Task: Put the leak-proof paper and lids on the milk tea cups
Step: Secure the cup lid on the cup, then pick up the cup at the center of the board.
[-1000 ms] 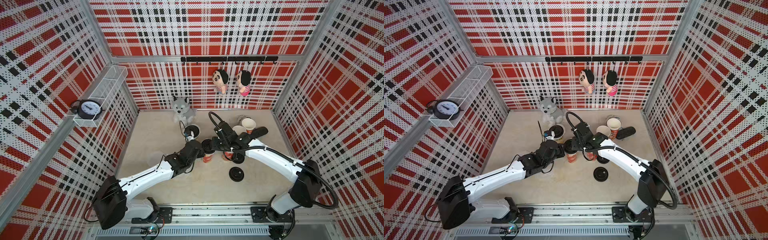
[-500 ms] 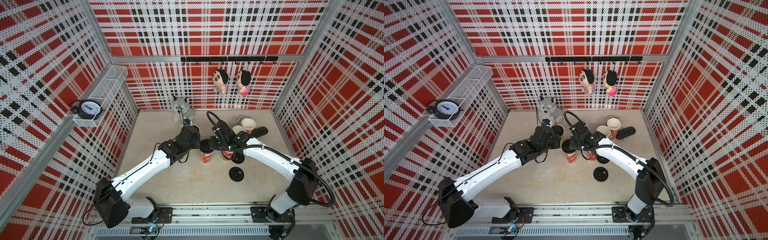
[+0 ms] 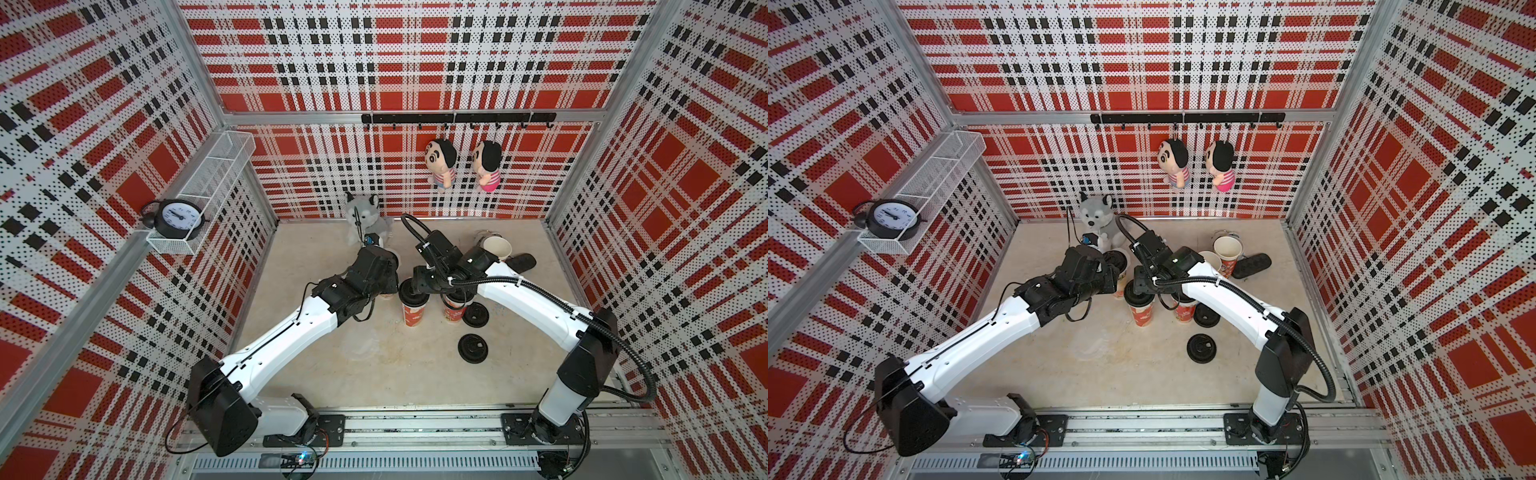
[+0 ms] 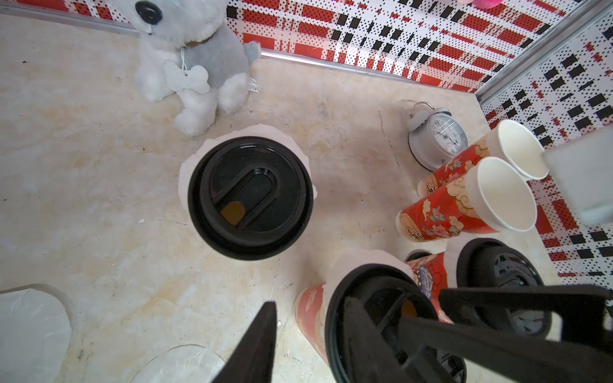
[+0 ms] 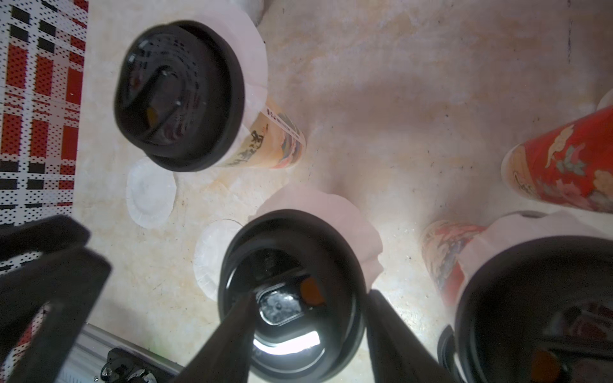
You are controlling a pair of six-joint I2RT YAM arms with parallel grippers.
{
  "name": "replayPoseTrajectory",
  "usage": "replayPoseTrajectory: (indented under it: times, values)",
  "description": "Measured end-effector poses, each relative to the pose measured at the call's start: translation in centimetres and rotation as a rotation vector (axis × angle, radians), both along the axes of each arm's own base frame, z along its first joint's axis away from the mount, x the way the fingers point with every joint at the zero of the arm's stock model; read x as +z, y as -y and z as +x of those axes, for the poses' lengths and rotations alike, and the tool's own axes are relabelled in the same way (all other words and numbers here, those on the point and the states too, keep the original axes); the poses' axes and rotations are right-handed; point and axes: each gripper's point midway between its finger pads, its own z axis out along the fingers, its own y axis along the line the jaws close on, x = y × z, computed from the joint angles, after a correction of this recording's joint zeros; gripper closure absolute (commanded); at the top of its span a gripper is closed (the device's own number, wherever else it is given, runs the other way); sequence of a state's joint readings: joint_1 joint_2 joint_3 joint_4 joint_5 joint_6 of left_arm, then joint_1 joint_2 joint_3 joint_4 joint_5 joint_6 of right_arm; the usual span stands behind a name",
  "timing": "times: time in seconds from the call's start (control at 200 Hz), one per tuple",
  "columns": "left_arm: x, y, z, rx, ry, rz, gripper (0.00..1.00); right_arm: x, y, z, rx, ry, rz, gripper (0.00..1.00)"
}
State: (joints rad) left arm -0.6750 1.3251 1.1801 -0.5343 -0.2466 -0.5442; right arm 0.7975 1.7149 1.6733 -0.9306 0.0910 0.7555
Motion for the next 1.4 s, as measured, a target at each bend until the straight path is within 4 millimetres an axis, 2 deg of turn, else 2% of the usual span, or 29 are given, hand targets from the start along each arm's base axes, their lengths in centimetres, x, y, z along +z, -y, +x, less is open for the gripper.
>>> replayPoseTrajectory:
  times: [0.105, 0.21, 0.371, 0.476, 0.656, 0.782, 0.952, 1.162, 1.403]
  values:
    - [0.2, -0.3, 0.0, 0.004, 0.002, -0.004, 0.62, 1.7, -0.2, 0.5, 0.004, 0.034, 0.004, 0.31]
    - [0.3, -0.7, -0.1, 0.01, 0.003, -0.008, 0.61, 2.8, 0.2, 0.8, -0.002, 0.059, -0.016, 0.17]
    - [0.1, -2.0, -0.2, 0.027, -0.002, -0.012, 0.6, 3.6, 2.8, 1.6, -0.062, 0.092, -0.095, 0.0]
    - [0.0, -2.8, -0.3, 0.037, -0.005, -0.014, 0.54, 3.6, 6.3, 2.6, -0.131, 0.093, -0.146, 0.0]
    - [-0.1, -3.5, -0.4, 0.038, -0.011, -0.019, 0.49, 3.3, 14.6, 4.6, -0.31, 0.078, -0.204, 0.0]
    - [-0.1, -3.6, -0.4, 0.037, -0.012, -0.021, 0.48, 2.8, 17.2, 5.5, -0.364, 0.063, -0.222, 0.0]
    - [-0.2, -3.8, -0.5, 0.038, -0.015, -0.02, 0.46, 1.8, 18.1, 6.4, -0.383, 0.04, -0.224, 0.0]
    - [-0.5, -4.3, -0.6, 0.044, -0.02, -0.019, 0.44, -0.8, 17.8, 7.6, -0.376, -0.012, -0.241, 0.0]
    - [-1.1, -4.3, -0.8, 0.039, -0.035, -0.016, 0.44, -2.5, 17.6, 8.3, -0.374, -0.04, -0.249, 0.0]
